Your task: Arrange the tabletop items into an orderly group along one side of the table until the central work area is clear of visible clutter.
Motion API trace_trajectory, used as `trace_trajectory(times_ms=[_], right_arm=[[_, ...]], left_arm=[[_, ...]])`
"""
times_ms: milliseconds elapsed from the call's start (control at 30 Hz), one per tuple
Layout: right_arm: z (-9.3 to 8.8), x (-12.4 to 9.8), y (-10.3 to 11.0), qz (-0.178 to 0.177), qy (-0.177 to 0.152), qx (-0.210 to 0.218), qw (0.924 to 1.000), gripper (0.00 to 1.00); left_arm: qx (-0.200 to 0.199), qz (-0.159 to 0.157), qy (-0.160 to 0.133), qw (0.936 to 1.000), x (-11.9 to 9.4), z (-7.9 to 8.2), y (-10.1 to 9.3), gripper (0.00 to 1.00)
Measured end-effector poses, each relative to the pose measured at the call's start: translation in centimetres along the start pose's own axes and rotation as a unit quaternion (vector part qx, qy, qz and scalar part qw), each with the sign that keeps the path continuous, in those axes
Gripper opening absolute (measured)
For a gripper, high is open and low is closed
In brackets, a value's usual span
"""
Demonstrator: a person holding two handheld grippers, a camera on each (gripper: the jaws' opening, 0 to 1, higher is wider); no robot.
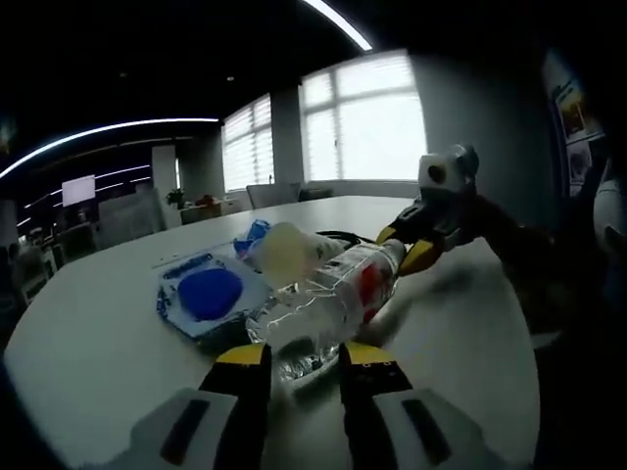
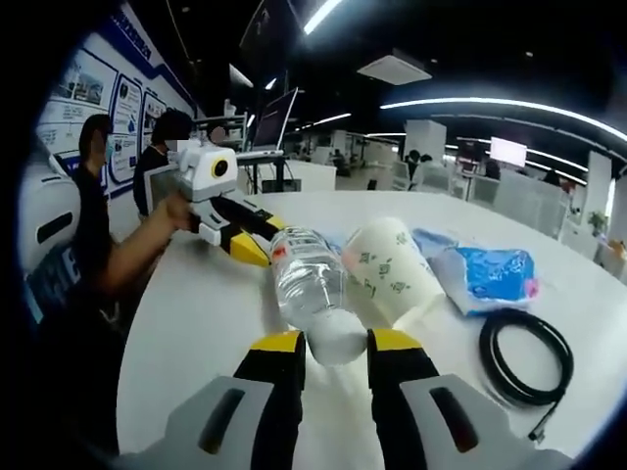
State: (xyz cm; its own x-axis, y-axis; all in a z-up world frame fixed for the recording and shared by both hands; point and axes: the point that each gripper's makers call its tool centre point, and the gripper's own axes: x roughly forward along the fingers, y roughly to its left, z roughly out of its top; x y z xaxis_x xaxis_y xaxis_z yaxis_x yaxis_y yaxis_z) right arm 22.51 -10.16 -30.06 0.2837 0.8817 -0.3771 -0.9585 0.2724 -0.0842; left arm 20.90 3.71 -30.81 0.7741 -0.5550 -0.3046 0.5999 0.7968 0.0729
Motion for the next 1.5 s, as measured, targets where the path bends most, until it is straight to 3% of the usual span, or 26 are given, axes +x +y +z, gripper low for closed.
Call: trace_trajectory(times_ms=[1000,1167,1300,1367,1400,1433,1500], right_arm=[[4.2,-0.5,0.7,0.017,-0.052,-0.039,0.9978,0.21],[4.5,-0.5,0.5,0.014,-0.056,-0.039,0.9976,0.22],[4.5,-0.5,0.3,0.010,-0.059,-0.036,0.9976,0.21],[4.6,-0.5,0.3,0.010,-0.061,-0.034,0.9975,0.20],[4.7,-0.5,0.3,0.011,-0.065,-0.032,0.9973,0.09],[7.5,-1.3,0.1,0.013,-0.141,-0.022,0.9896,0.01],[8.2,-2.1,0.2,0.009,-0.135,-0.005,0.9908,0.00]], left_arm=[[0.002,-0.009,0.011,0.9999,-0.5,-0.9,0.5,0.24],[0.006,0.004,0.003,1.0000,-1.3,-0.3,1.2,0.24],[0.041,0.032,0.000,0.9987,-2.1,0.4,2.5,0.25],[0.060,0.037,-0.015,0.9974,-2.0,1.3,2.7,0.25],[0.068,0.028,-0.018,0.9971,-1.8,1.6,2.4,0.25],[0.069,0.015,-0.015,0.9974,-1.6,1.6,2.0,0.25],[0.085,-0.013,-0.013,0.9962,-1.0,1.6,1.0,0.28]])
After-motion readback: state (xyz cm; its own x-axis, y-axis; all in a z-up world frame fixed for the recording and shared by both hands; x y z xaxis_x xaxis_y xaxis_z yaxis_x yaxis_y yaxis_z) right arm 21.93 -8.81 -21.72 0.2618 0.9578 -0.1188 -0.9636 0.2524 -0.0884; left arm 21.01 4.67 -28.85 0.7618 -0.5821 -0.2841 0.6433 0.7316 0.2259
